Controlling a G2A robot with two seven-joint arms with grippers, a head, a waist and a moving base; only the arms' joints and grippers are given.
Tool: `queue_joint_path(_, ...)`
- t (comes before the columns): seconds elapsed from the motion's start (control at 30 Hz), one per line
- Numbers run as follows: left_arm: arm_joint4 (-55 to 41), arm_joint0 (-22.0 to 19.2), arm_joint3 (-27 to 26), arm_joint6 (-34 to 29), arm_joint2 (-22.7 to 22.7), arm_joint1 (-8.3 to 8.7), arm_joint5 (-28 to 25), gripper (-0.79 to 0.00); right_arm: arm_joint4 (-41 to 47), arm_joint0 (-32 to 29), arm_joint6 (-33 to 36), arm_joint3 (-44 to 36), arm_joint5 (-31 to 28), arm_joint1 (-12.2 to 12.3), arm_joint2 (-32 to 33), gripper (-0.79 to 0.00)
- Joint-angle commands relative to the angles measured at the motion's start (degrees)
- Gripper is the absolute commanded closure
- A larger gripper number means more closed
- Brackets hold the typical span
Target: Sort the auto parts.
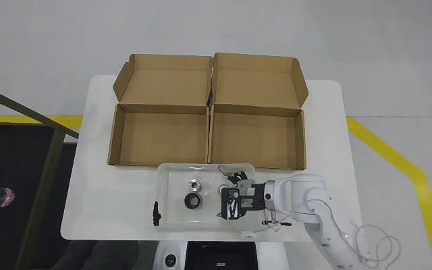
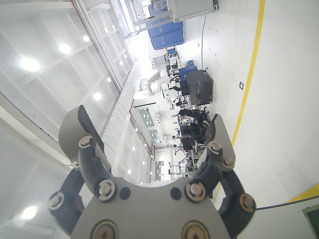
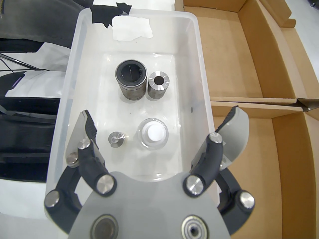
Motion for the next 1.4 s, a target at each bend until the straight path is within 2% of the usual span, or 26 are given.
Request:
queue_joint_path(0.0, 0.0, 0.0, 0.0, 0.0, 0.0, 0.0, 0.0, -0.785, -0.22, 0.17, 0.35, 0.42, 0.05, 0.06, -0.54, -0.785)
queue_joint_path(0.33, 0.0, 0.0, 0.0, 0.0, 0.0, 0.0, 0.0, -0.785, -0.23, 0.74, 1.67, 1.9, 0.35, 0.5, -2.27, -0.785)
queue_joint_path(0.47, 0.0, 0.0, 0.0, 0.0, 0.0, 0.0, 0.0, -0.785, 0.18, 1.06, 1.79, 2.53, 0.5, 0.74, -2.2, -0.616)
queue_joint_path(0.8, 0.0, 0.0, 0.0, 0.0, 0.0, 0.0, 0.0, -0.785, 0.83, 2.32, 2.96, 3.8, 1.17, 1.18, -2.72, -0.425)
queue_joint_path(0.83, 0.0, 0.0, 0.0, 0.0, 0.0, 0.0, 0.0, -0.785, 0.86, 2.46, 3.01, 3.99, 1.3, 1.21, -2.83, -0.382)
queue_joint_path(0.93, 0.0, 0.0, 0.0, 0.0, 0.0, 0.0, 0.0, -0.785, 0.89, 2.8, 3.2, 4.37, 1.86, 1.29, -3.11, -0.329)
queue_joint_path(1.0, 0.0, 0.0, 0.0, 0.0, 0.0, 0.0, 0.0, -0.785, 0.78, 2.99, 3.3, 4.58, 2.22, 1.36, -3.29, -0.268)
queue_joint_path(1.07, 0.0, 0.0, 0.0, 0.0, 0.0, 0.0, 0.0, -0.785, 0.75, 3.13, 3.36, 4.7, 2.33, 1.41, -3.58, -0.188)
queue_joint_path(1.13, 0.0, 0.0, 0.0, 0.0, 0.0, 0.0, 0.0, -0.785, 0.78, 3.31, 3.29, 4.83, 2.43, 1.48, -3.77, -0.04)
queue_joint_path(1.17, 0.0, 0.0, 0.0, 0.0, 0.0, 0.0, 0.0, -0.785, 0.77, 3.4, 3.17, 4.81, 2.49, 1.51, -3.84, 0.0)
queue_joint_path(1.37, 0.0, 0.0, 0.0, 0.0, 0.0, 0.0, 0.0, -0.785, 0.79, 3.36, 1.17, 3.59, 2.42, 1.84, -3.56, 0.0)
